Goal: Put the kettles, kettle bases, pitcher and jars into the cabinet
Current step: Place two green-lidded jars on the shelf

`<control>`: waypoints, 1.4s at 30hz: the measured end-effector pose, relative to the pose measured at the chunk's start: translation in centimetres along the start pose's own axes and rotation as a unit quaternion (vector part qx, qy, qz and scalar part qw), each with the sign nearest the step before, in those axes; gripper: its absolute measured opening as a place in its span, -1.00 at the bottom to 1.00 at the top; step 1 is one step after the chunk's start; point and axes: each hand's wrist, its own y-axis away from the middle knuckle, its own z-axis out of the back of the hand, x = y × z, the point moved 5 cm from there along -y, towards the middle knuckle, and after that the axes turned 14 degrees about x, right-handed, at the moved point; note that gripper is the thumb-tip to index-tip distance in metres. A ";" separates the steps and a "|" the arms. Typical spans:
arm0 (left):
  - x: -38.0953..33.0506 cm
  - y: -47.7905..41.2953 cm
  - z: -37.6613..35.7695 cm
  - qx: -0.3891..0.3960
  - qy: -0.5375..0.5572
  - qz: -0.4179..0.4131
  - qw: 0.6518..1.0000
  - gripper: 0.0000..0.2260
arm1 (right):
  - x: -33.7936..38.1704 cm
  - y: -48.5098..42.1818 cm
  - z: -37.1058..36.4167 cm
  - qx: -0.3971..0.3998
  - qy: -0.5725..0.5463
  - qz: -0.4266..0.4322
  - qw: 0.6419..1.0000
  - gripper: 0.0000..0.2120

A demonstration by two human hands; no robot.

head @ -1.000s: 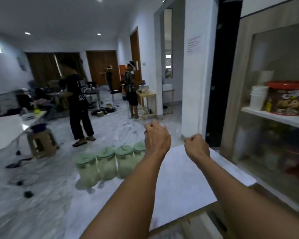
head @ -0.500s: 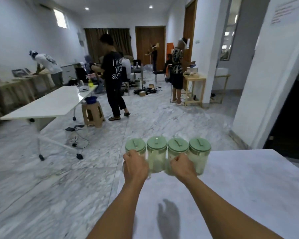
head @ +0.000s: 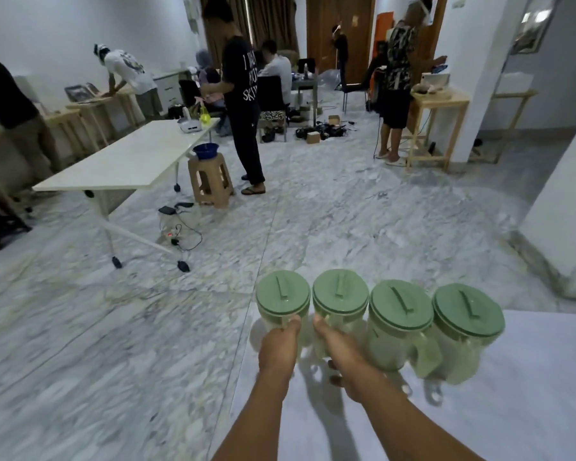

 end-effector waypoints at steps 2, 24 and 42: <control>-0.5 -0.4 -0.3 -0.002 0.002 -0.024 1.000 -0.61 | 0.2 -0.6 0.2 -0.019 -0.008 0.027 0.999 -0.63; -15.7 24.9 -0.5 0.082 0.052 -0.360 0.928 -0.65 | 9.6 27.9 1.1 -0.216 -0.088 0.338 0.912 -0.57; -8.5 60.3 -34.3 0.524 0.041 -0.370 0.766 -0.66 | -9.2 71.6 21.8 -0.646 -0.081 0.301 0.696 -0.54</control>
